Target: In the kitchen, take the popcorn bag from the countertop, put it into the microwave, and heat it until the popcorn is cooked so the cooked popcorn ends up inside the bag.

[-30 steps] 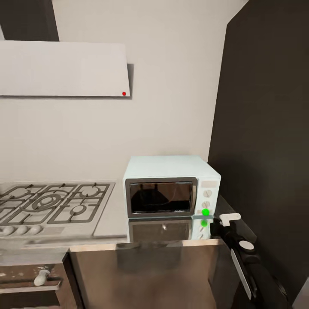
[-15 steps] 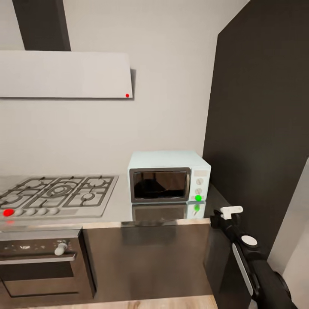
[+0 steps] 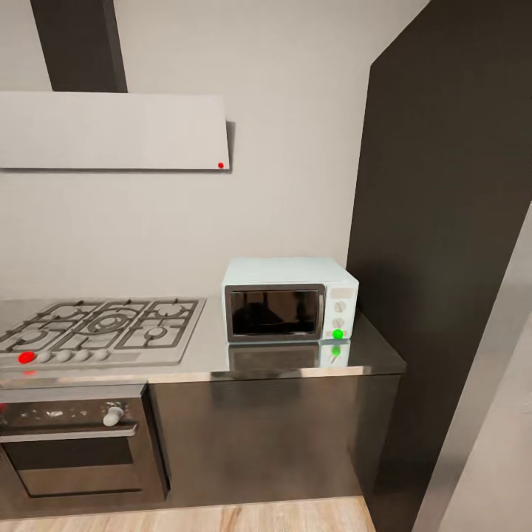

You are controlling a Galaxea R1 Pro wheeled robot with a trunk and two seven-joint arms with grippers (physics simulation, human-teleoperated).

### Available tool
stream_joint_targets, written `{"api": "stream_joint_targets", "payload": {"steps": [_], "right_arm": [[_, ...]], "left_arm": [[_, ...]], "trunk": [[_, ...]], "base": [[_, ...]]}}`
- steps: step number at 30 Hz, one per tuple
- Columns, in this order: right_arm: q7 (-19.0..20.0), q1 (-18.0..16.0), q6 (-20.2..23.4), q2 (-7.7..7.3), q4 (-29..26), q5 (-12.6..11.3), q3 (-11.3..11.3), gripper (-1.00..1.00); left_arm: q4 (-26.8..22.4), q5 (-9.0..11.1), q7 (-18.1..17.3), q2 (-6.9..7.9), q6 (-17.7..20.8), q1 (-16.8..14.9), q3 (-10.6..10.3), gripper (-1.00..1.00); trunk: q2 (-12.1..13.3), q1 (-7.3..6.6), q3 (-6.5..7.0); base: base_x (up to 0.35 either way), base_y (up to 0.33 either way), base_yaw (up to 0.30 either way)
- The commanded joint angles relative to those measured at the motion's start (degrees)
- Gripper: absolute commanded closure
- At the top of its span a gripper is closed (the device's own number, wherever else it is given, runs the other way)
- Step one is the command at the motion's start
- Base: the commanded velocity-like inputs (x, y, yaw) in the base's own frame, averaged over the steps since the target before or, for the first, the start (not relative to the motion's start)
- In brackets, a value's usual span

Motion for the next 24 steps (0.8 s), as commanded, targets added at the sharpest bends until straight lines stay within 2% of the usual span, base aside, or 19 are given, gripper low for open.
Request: {"api": "stream_joint_targets", "payload": {"steps": [1, 3, 5, 7, 17, 22, 24], "right_arm": [[0.17, -0.09, -2.2, -0.08, 1.86, 0.5, -0.5, 1.0], [0.12, 2.61, -4.94, -0.17, 4.25, 0.46, -0.46, 1.0], [0.11, 5.45, -5.37, -0.19, 4.73, 0.42, -0.49, 1.0], [-0.1, 6.55, -5.52, -0.19, 4.89, 0.31, -0.59, 1.0], [-2.03, 6.84, -5.48, -0.11, 4.94, 0.01, -0.69, 1.0], [-2.01, 6.84, -5.48, -0.06, 4.94, 0.01, -0.68, 1.0], [-2.1, 6.84, -5.43, 0.07, 4.94, -0.02, -0.73, 1.0]], "left_arm": [[0.1, 0.58, -0.19, -0.01, -0.14, -0.05, -0.49, -1.0], [0.11, 0.58, -0.19, 0.05, -0.14, -0.05, -0.49, -1.0], [0.12, 0.58, -0.19, 0.08, -0.14, -0.05, -0.49, -1.0], [0.12, 0.58, -0.19, 0.08, -0.14, -0.05, -0.49, -1.0], [-0.05, 0.21, -0.19, 0.2, -0.21, -0.05, -0.69, -1.0], [-0.52, -0.3, -0.19, 2.09, -0.31, -0.05, -0.85, -1.0], [-0.53, -0.34, -0.19, 2.29, -0.32, -0.05, -0.91, -1.0]], "trunk": [[-0.04, 0.0, -0.06], [-0.04, 0.0, -0.06], [-0.04, 0.0, -0.06], [-0.04, 0.0, -0.06], [-0.04, 0.0, -0.06], [-0.04, 0.0, -0.06], [-0.04, 0.0, -0.06]], "base": [[0.0, 0.0, 0.0], [0.0, 0.0, 0.0], [0.0, 0.0, 0.0], [0.0, 0.0, 0.0], [0.0, 0.0, 0.0], [0.0, 0.0, 0.0], [0.0, 0.0, 0.0]]}}
